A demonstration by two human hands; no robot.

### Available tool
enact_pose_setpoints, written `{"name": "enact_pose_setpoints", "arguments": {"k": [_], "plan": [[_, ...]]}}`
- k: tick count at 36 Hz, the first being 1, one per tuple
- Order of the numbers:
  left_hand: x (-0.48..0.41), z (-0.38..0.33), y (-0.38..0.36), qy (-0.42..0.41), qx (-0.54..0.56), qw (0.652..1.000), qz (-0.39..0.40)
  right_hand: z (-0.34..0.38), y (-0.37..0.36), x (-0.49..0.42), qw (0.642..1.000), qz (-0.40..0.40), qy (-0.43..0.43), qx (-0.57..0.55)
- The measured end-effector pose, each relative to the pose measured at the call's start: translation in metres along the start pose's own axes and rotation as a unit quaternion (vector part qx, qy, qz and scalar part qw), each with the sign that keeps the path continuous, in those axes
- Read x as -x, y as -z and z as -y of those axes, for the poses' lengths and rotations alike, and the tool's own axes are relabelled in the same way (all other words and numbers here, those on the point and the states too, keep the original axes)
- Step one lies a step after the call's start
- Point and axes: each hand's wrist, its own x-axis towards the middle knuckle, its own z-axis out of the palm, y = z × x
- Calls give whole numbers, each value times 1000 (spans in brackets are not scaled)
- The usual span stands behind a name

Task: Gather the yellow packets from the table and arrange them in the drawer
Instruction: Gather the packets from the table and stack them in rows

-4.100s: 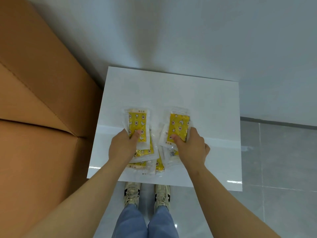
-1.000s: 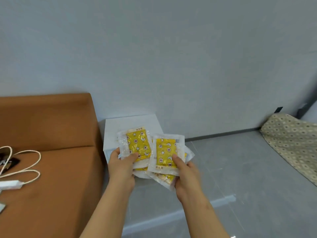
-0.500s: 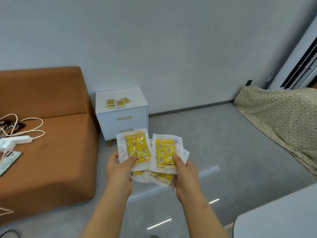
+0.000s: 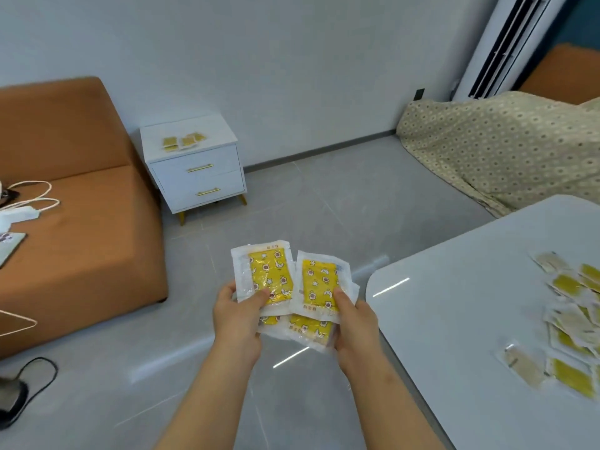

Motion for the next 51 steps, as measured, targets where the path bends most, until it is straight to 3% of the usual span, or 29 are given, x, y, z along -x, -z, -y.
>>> {"name": "enact_pose_setpoints", "arguments": {"k": [7, 16, 34, 41, 51], "plan": [[94, 83, -44, 3, -9, 999, 31, 8, 127, 35, 1000, -7, 8, 22], [211, 173, -92, 29, 4, 1000, 10, 26, 268, 80, 997, -19, -19, 77], [273, 273, -241, 46, -89, 991, 88, 91, 450, 64, 993, -109, -39, 31], [311, 338, -335, 36, -80, 994, 69, 131, 558, 33, 988, -110, -14, 107], [381, 413, -433, 79, -39, 995, 41, 192, 689, 14, 972, -81, -51, 213]]}}
